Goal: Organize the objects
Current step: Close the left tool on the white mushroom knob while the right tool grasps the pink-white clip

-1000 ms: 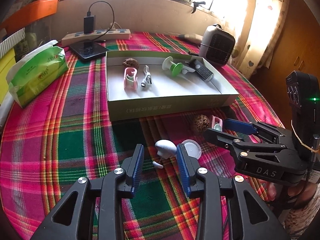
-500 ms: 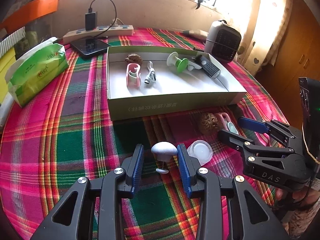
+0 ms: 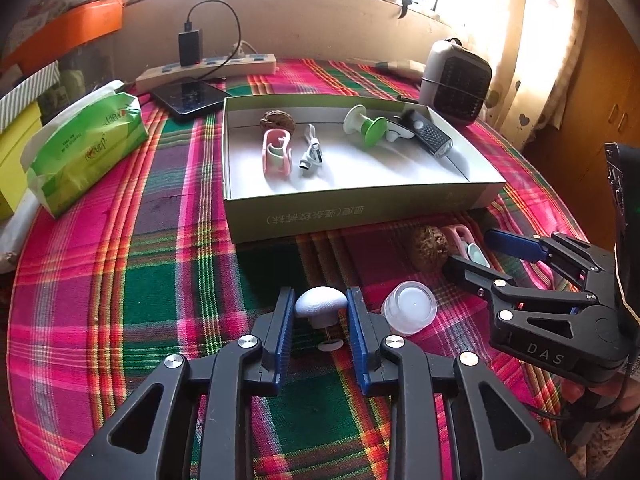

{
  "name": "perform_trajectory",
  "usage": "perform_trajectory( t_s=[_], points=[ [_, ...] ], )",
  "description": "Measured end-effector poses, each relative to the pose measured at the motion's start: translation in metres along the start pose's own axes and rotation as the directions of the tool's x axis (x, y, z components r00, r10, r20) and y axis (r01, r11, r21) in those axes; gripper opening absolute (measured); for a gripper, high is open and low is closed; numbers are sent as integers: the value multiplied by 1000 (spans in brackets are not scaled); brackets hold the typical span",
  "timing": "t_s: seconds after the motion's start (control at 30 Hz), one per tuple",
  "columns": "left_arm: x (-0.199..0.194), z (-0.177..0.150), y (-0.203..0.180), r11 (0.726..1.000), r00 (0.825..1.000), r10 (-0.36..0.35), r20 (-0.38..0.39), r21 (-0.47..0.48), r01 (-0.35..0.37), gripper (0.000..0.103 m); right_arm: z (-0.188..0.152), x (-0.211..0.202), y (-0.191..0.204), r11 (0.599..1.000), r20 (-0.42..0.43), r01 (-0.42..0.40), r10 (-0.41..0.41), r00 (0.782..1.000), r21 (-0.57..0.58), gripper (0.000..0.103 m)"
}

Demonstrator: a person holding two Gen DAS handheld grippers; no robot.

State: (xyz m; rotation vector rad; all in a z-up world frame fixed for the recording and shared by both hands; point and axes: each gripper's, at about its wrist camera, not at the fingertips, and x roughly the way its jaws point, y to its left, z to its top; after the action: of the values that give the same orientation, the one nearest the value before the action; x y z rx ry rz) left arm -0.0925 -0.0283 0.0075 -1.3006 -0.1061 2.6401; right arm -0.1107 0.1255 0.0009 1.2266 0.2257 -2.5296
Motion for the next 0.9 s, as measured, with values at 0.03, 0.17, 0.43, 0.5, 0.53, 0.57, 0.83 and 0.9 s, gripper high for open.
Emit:
perform_trajectory(
  t_s=[0.03,0.17,0.43,0.5,0.53,0.57,0.83,0.9],
  points=[
    [0,0,0,1000,1000,0,0,-1,0,24,0,0,0,1000,2,-2,2,1000,-1,58],
    [0,0,1,1000,1000,4,1,-11,-4,24,0,-1,0,1000,5,-4,4,1000,1,51],
    [0,-1,1,1000,1000,5,1,-16,-5,24,-1,-3,0,1000,13,-12,12,1000,7,32],
    [0,0,2,1000,1000,5,1,-22,-5,24,-1,-3,-1,1000,14,-13,13,1000,10,28],
    [0,-1,2,1000,1000,6,2,-20,-6,24,-1,-3,-2,1000,14,-14,14,1000,13,27],
    [0,-1,2,1000,1000,7,2,-20,-7,24,-1,-3,-2,1000,14,-16,16,1000,15,24],
    [-1,-1,3,1000,1000,13,3,-25,-13,24,-1,-4,-2,1000,15,-21,21,1000,22,19],
    [-2,-1,3,1000,1000,15,3,-26,-15,24,-1,-4,-2,999,16,-23,22,1000,23,19]
  ],
)
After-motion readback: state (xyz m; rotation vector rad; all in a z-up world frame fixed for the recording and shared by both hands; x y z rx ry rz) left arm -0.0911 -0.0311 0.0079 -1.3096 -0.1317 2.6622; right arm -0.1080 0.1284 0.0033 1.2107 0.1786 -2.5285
